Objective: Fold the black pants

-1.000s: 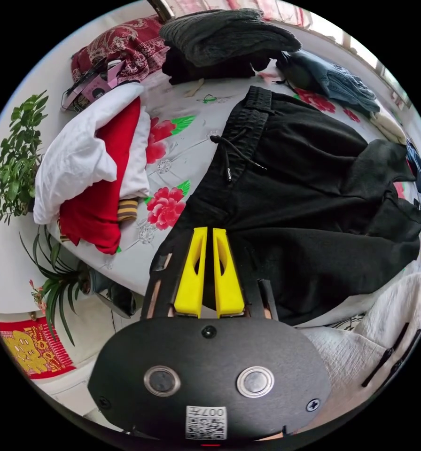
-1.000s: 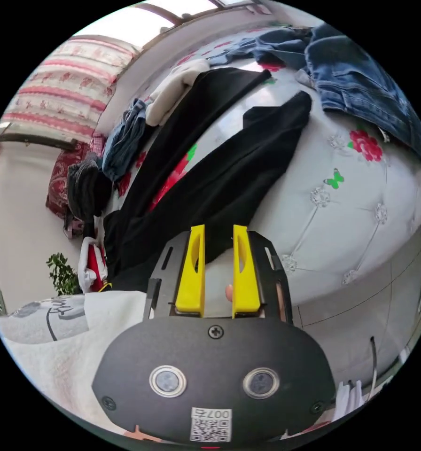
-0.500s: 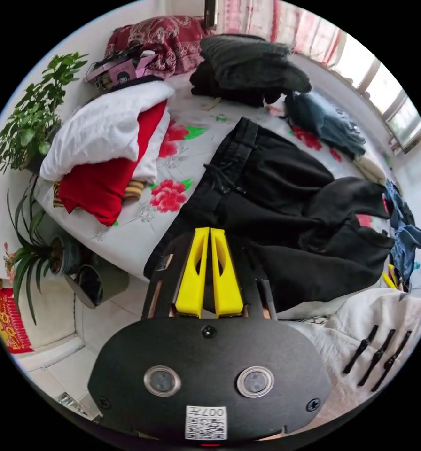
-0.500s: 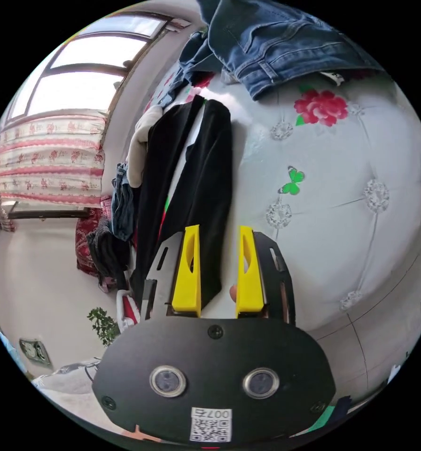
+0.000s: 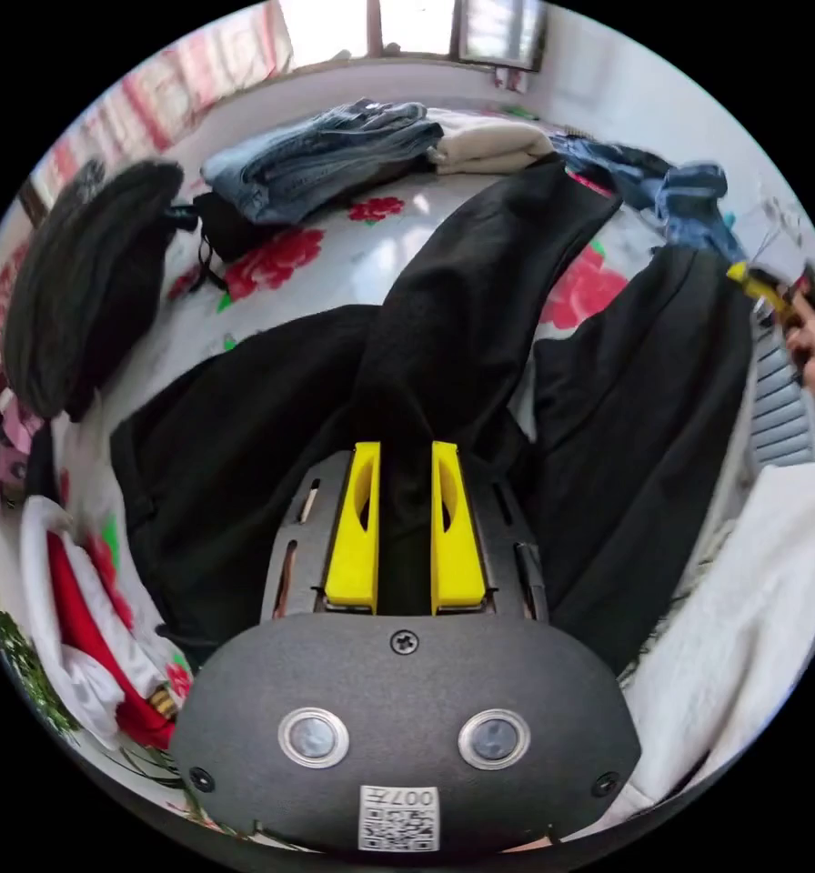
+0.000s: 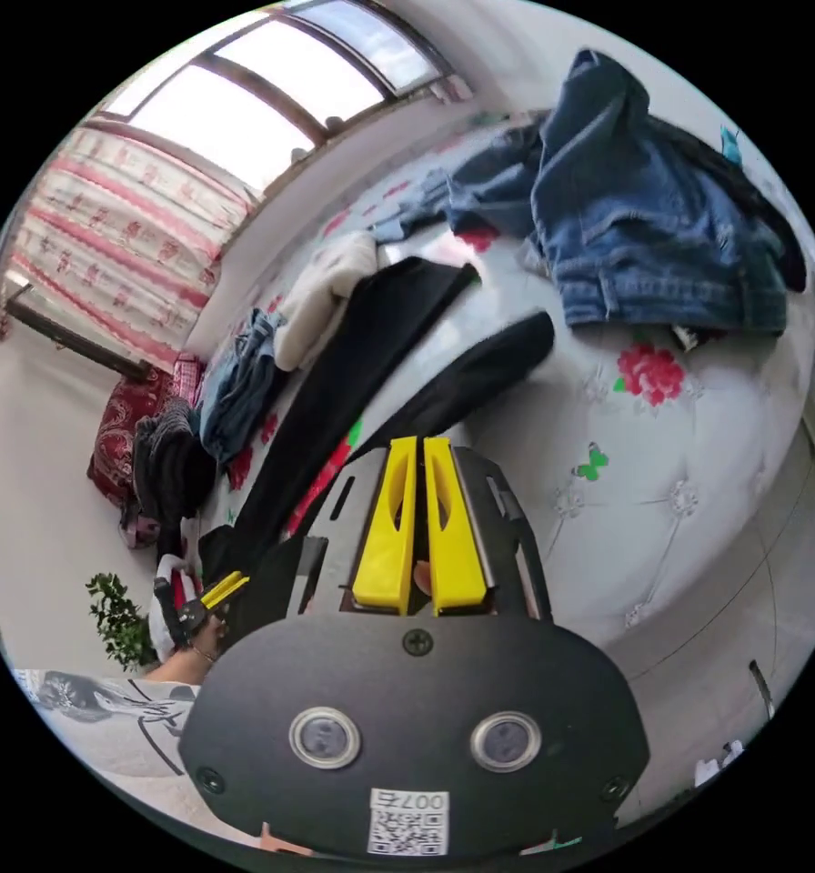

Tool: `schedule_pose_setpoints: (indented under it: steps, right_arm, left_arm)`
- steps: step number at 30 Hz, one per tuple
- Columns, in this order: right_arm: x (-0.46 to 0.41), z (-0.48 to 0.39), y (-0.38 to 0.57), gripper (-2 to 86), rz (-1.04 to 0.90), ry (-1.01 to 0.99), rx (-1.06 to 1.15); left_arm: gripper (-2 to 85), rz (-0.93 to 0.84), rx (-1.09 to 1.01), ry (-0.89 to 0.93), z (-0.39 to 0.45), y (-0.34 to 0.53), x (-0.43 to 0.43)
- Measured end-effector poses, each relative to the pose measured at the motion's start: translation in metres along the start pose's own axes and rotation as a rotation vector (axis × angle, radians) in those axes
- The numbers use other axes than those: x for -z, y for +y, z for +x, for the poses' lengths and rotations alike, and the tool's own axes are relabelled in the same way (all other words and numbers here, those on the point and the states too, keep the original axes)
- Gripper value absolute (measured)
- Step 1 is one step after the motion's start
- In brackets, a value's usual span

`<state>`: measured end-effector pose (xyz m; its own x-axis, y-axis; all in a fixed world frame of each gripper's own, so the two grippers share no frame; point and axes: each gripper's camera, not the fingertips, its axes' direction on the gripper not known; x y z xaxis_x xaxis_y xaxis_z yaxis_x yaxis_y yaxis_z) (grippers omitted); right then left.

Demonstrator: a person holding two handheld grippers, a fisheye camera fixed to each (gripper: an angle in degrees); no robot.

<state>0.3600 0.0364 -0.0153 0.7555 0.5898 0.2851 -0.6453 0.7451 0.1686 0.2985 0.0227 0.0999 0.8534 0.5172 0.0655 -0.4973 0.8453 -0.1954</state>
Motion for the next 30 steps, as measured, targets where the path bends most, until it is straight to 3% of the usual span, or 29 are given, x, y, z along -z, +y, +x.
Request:
schedule_pose_setpoints:
  steps: [4, 7, 9, 11, 13, 18, 22, 24, 26, 28, 30]
  right_arm:
    - [0.035, -0.075, 0.007, 1.3, 0.102, 0.170, 0.203]
    - [-0.004, -0.105, -0.009, 3.9, -0.067, 0.231, 0.308]
    - [-0.047, -0.114, -0.015, 6.0, -0.204, 0.173, 0.310]
    - [-0.062, -0.118, -0.009, 6.9, -0.222, 0.120, 0.299]
    - [-0.066, -0.117, 0.003, 7.4, -0.182, 0.118, 0.288]
    - [-0.087, -0.080, 0.056, 8.6, -0.245, 0.188, 0.216]
    - [-0.111, -0.082, 0.094, 9.1, -0.335, 0.146, 0.223]
    - [-0.132, -0.107, 0.120, 9.5, -0.356, 0.144, 0.318]
    - [-0.154, -0.128, 0.138, 9.4, -0.369, 0.176, 0.405]
    - [-0.186, -0.140, 0.155, 8.7, -0.423, 0.238, 0.494]
    - [-0.231, -0.140, 0.174, 6.8, -0.532, 0.422, 0.629]
  left_arm:
    - [3.4, -0.009, 0.114, -0.146, -0.023, -0.016, -0.011]
    - [3.1, -0.031, 0.244, -0.183, -0.080, -0.038, -0.025]
    - [3.3, -0.077, 0.363, -0.108, -0.126, -0.051, -0.029]
    - [4.5, -0.104, 0.487, -0.010, -0.174, -0.056, -0.023]
    - [5.3, -0.042, 0.456, 0.008, -0.181, -0.049, -0.006]
    - [5.8, 0.049, 0.348, -0.020, -0.127, 0.013, 0.036]
    - [7.7, -0.023, 0.213, 0.057, -0.032, 0.084, 0.047]
    - [9.1, -0.086, 0.164, 0.049, 0.004, 0.104, 0.044]
    - [8.8, -0.168, 0.076, -0.070, 0.038, 0.117, 0.030]
    - [7.3, -0.153, -0.009, -0.116, 0.052, 0.117, 0.027]
    - [4.0, -0.194, -0.023, -0.133, 0.050, 0.109, 0.023]
